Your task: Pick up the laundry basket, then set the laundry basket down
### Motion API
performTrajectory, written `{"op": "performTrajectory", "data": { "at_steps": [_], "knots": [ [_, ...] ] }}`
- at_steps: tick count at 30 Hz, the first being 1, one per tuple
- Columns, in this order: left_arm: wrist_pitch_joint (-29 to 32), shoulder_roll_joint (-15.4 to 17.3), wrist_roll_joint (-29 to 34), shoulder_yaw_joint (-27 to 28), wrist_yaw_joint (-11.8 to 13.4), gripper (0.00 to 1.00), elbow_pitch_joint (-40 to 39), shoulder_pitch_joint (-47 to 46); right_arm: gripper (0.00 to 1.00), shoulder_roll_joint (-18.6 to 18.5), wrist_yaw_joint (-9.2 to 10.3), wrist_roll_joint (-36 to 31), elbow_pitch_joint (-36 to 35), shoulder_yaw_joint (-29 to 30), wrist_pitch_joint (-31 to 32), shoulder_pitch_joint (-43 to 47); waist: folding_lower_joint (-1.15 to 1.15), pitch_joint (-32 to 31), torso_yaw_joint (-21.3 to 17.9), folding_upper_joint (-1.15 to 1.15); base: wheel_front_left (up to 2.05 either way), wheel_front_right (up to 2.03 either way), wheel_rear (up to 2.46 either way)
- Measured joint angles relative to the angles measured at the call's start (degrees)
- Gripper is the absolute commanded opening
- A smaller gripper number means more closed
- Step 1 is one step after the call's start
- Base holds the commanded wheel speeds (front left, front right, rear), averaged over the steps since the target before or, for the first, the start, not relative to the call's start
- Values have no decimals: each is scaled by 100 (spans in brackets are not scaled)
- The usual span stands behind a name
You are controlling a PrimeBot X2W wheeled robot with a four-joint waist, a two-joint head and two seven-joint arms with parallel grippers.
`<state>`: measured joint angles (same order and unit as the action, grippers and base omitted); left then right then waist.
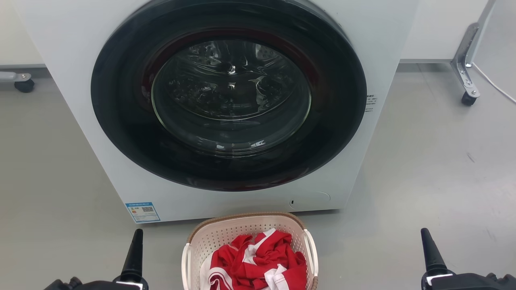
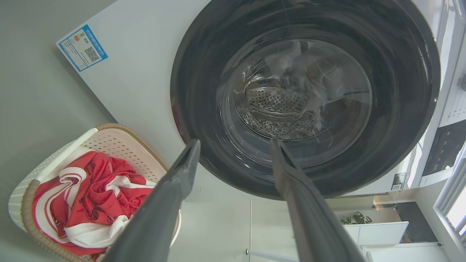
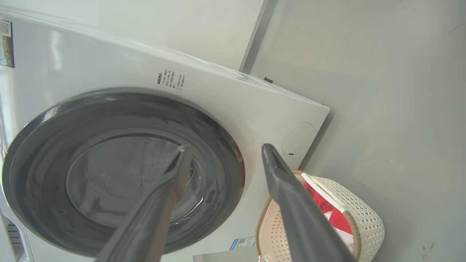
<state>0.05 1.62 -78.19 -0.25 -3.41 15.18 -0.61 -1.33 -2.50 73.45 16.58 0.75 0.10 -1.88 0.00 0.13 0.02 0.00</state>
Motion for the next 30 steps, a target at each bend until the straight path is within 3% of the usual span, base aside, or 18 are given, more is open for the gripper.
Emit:
{"op": "performTrajectory", "data": {
  "at_steps": [30],
  "knots": [
    [-609, 352, 3650, -799, 481, 100, -443, 109, 100, -190, 409, -3103, -323, -858, -620, 18, 0, -17, -10, 0, 0, 0, 0]
  ]
}}
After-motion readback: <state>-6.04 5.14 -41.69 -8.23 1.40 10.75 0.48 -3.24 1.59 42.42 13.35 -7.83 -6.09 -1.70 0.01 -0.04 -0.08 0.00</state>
